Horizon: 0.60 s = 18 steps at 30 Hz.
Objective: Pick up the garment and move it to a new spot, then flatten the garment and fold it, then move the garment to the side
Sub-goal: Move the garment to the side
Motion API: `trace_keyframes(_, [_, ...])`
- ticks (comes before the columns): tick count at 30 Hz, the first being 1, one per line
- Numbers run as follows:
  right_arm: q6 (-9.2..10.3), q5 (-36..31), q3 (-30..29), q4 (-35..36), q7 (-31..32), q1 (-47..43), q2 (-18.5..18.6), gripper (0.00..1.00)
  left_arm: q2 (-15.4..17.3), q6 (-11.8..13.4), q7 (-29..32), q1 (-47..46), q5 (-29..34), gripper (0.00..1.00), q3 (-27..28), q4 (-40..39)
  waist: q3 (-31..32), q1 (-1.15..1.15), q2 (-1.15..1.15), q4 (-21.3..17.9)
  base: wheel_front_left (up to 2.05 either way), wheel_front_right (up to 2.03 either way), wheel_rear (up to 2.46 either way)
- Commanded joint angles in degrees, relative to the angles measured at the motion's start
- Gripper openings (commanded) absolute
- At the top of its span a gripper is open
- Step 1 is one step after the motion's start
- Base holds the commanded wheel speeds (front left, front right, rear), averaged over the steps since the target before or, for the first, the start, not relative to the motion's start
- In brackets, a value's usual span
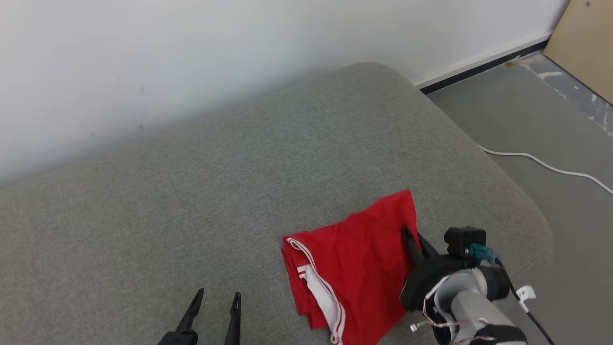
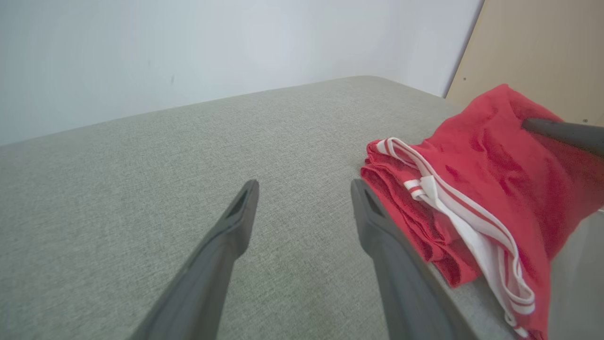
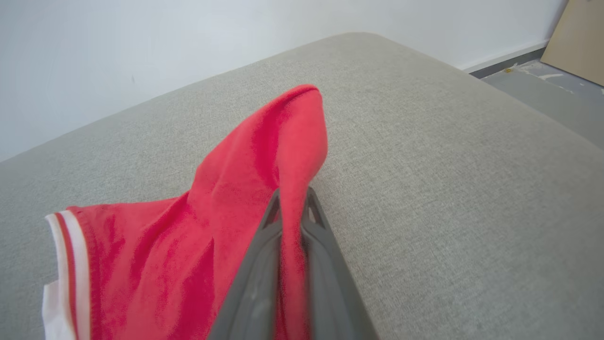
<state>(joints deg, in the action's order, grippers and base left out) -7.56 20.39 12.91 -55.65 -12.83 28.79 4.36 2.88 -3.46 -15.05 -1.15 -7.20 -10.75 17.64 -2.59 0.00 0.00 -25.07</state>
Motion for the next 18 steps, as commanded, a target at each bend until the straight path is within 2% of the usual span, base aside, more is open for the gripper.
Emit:
trace_keyframes(1, [0.17,-0.7,-0.1,0.3,0.2,2.3,-0.3,0.00,0.0,-0.2,-0.2,-0.4,0.5,1.00,0.1,-0.1,-1.5,0.00,0.00,1.7,0.00,0.00,0.00])
trace_keyframes(5, [0.17,-2.9,-0.9,-1.1,0.7,7.3,0.1,0.00,0.0,-1.1,-0.2,-2.4,1.6,1.00,-0.7,0.3,-3.9,0.00,0.00,4.8,0.00,0.00,0.00])
trace_keyframes(9, [0.17,-5.7,-4.4,-4.5,0.2,13.2,2.2,0.00,0.1,-1.9,-0.2,-5.0,3.1,1.00,-1.6,0.0,-7.1,0.00,0.00,8.5,0.00,0.00,0.00])
trace_keyframes(11, [0.17,-8.4,-9.3,-7.9,-0.4,17.8,5.1,0.00,0.2,-2.6,-0.2,-7.5,3.8,1.00,-2.6,-1.2,-10.2,0.00,0.00,11.8,0.00,0.00,0.00])
trace_keyframes(18, [0.17,-17.9,-22.4,-13.9,-1.1,27.8,13.8,0.00,1.3,-3.3,-0.2,-12.0,5.4,1.00,-4.2,-4.2,-16.9,0.00,0.00,17.7,0.00,0.00,0.00])
